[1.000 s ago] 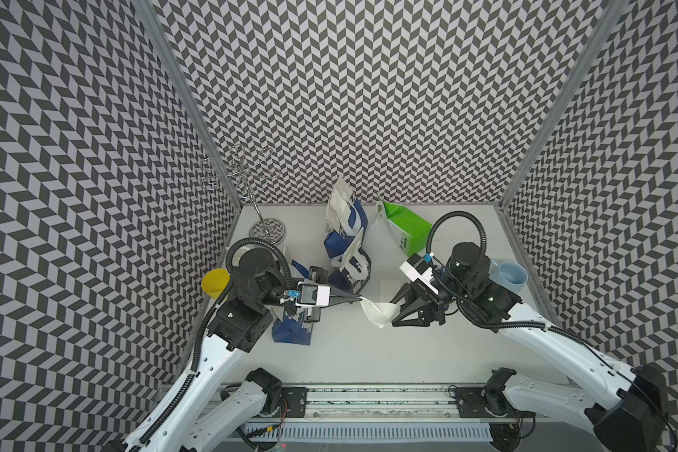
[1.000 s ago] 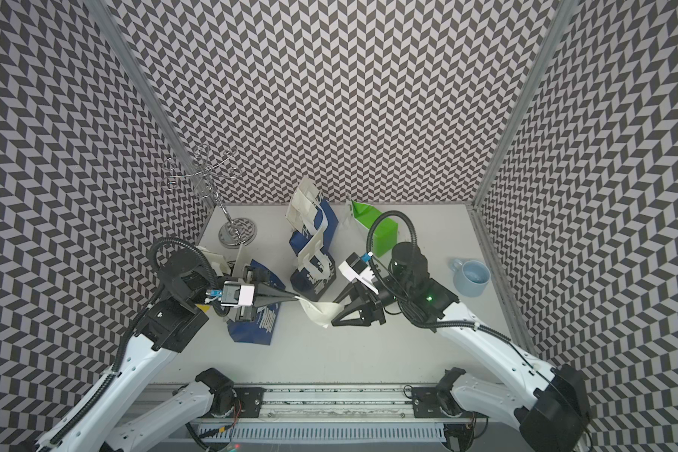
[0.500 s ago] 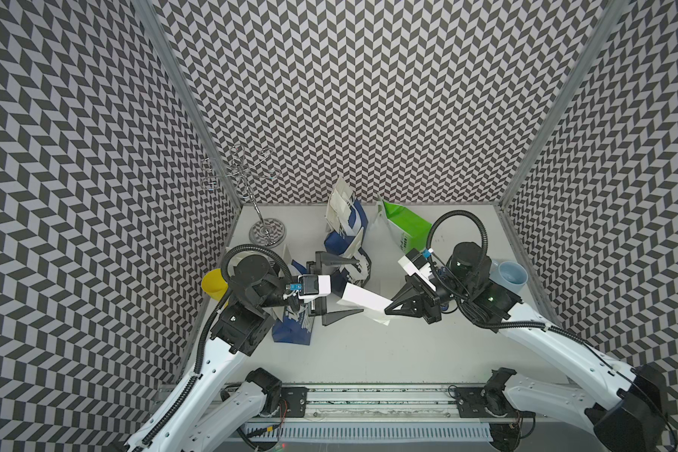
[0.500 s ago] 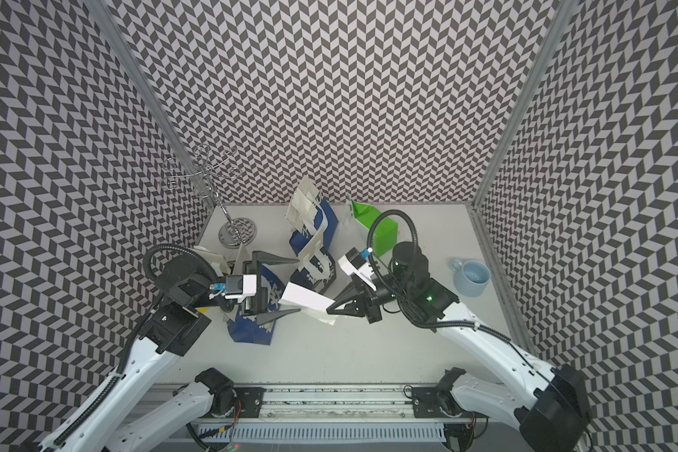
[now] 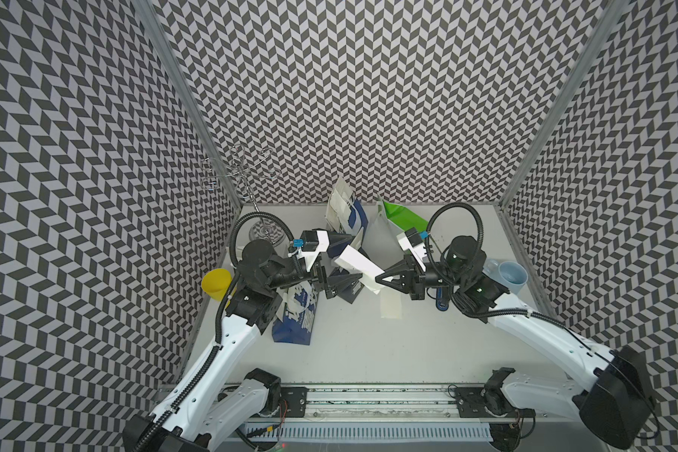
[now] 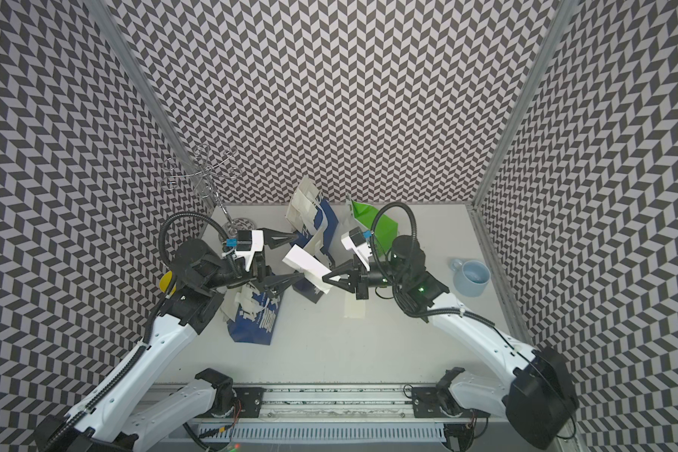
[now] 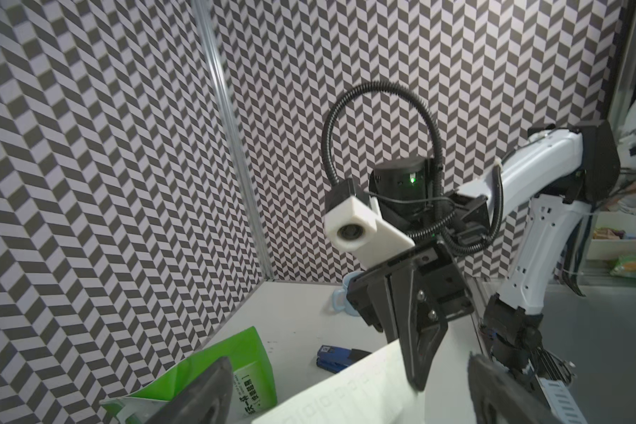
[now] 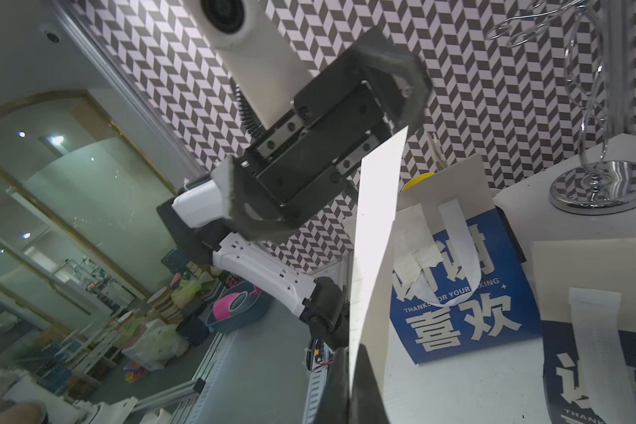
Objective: Staple the receipts to the bags
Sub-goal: Pick up the receipt from the center of the board, then hold the receipt from the takeout bag.
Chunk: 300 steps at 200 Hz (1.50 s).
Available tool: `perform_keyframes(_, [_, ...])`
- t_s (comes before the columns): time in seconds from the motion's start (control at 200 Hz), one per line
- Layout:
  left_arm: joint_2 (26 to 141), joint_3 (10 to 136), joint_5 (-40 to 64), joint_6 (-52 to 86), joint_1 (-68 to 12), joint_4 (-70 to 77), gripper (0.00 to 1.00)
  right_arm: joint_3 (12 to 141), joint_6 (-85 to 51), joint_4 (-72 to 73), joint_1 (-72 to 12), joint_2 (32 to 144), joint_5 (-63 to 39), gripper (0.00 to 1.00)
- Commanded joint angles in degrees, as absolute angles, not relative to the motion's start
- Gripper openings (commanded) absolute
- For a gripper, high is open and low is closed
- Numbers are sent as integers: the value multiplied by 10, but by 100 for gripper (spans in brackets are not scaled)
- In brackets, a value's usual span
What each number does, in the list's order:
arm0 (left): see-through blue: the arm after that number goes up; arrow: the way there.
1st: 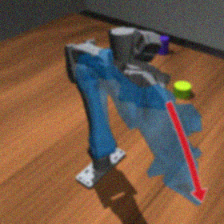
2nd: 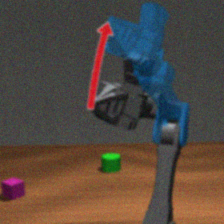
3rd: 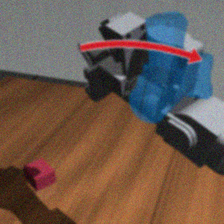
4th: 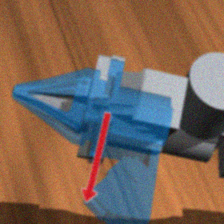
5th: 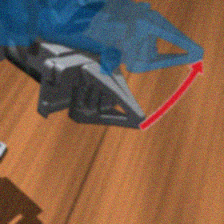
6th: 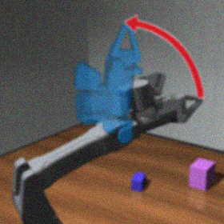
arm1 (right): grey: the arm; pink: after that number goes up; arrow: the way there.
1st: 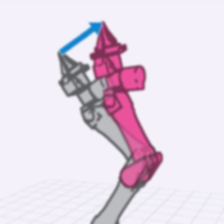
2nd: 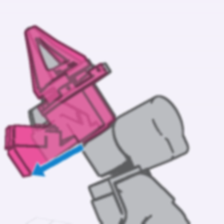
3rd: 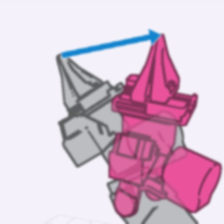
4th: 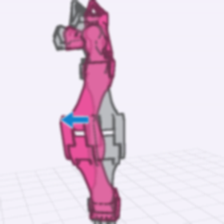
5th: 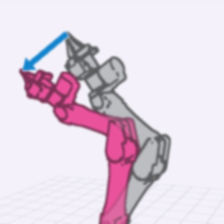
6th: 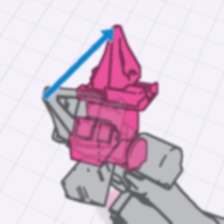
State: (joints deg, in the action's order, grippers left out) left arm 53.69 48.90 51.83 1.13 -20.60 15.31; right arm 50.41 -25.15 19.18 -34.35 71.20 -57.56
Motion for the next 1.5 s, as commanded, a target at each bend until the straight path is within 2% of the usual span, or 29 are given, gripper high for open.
perform_keyframes(0.0, [543, 466, 373, 95, -187, 232, 95, 490, -329, 320, -334, 743, -536, 0])
perform_keyframes(0.14, [567, 445, 273, 148, -163, 234, 74, 466, -358, 382, -325, 779, -490, 0])
perform_keyframes(0.21, [569, 428, 261, 158, -158, 251, 69, 456, -369, 403, -317, 793, -463, 0])
perform_keyframes(0.361, [583, 423, 276, 173, -157, 255, 67, 446, -380, 422, -301, 824, -442, 0])
perform_keyframes(0.606, [601, 418, 324, 163, -157, 237, 55, 441, -387, 452, -296, 874, -450, 0])
perform_keyframes(0.796, [615, 419, 341, 148, -158, 204, 54, 449, -389, 467, -297, 900, -459, 0])
perform_keyframes(0.981, [626, 426, 311, 107, -163, 148, 52, 445, -416, 503, -296, 915, -460, 0])
perform_keyframes(1.127, [635, 439, 303, 84, -173, 117, 41, 440, -443, 526, -296, 930, -456, 0])
perform_keyframes(1.392, [659, 458, 275, 68, -199, 98, 48, 432, -469, 545, -296, 947, -447, 0])
perform_keyframes(1.497, [661, 461, 261, 59, -209, 91, 57, 431, -477, 551, -296, 952, -446, 0])
